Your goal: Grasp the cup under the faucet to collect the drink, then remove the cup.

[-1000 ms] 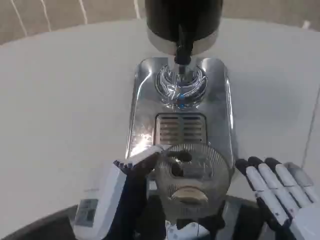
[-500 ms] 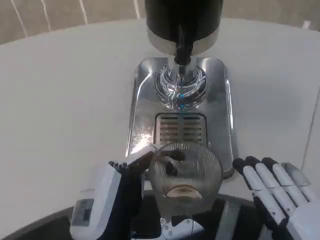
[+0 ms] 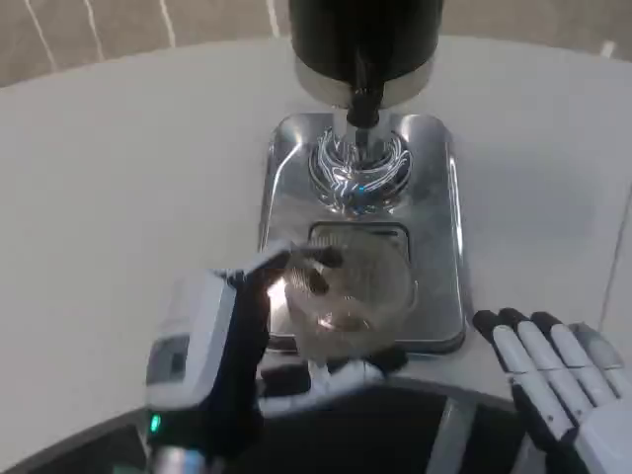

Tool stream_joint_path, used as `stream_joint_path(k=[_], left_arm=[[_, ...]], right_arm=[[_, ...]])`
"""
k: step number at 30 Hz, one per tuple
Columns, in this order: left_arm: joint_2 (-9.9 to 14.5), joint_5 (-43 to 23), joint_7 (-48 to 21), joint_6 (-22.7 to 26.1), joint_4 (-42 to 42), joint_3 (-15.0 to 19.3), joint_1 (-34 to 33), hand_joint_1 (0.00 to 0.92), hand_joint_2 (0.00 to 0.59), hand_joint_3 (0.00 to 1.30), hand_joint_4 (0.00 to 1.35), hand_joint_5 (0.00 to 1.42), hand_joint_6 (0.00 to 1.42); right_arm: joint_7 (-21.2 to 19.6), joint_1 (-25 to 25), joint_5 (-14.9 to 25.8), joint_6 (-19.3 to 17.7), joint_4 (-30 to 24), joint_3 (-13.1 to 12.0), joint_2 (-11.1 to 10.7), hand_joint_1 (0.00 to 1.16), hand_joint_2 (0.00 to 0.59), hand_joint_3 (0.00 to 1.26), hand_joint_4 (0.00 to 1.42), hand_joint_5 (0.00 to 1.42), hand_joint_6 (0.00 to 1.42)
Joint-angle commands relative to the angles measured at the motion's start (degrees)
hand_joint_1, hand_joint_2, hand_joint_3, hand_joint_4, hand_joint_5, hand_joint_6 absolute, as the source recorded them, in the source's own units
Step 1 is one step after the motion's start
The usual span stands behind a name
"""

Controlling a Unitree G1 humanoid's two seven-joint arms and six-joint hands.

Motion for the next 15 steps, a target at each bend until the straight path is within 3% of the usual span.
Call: stream_joint_path(k=[1, 11, 15], left_arm=[[-0.6, -1.0, 2.9, 0.7, 7.9, 0.3, -7.6, 0.632, 0.071, 1.26, 1.14, 1.42, 1.42], [-2.1, -4.9, 6.5, 0.0, 26.0, -0.5, -20.1, 0.632, 0.072, 1.25, 1.14, 1.42, 1.42], [-1.1, -5.5, 8.0, -1.2, 37.1, -1.3, -28.9, 0.632, 0.072, 1.25, 1.14, 1.42, 1.42]], right_arm=[[-0.9, 0.8, -1.2, 0.7, -0.4, 0.4, 0.9, 0.42, 0.462, 0.00, 0.00, 0.00, 0.00], [-0.3, 1.4, -1.9, 2.2, -1.4, 0.4, 2.0, 0.42, 0.462, 0.00, 0.00, 0.00, 0.00], [0.1, 1.7, -2.3, 3.0, -1.7, 0.3, 2.0, 0.42, 0.462, 0.00, 0.00, 0.00, 0.00]])
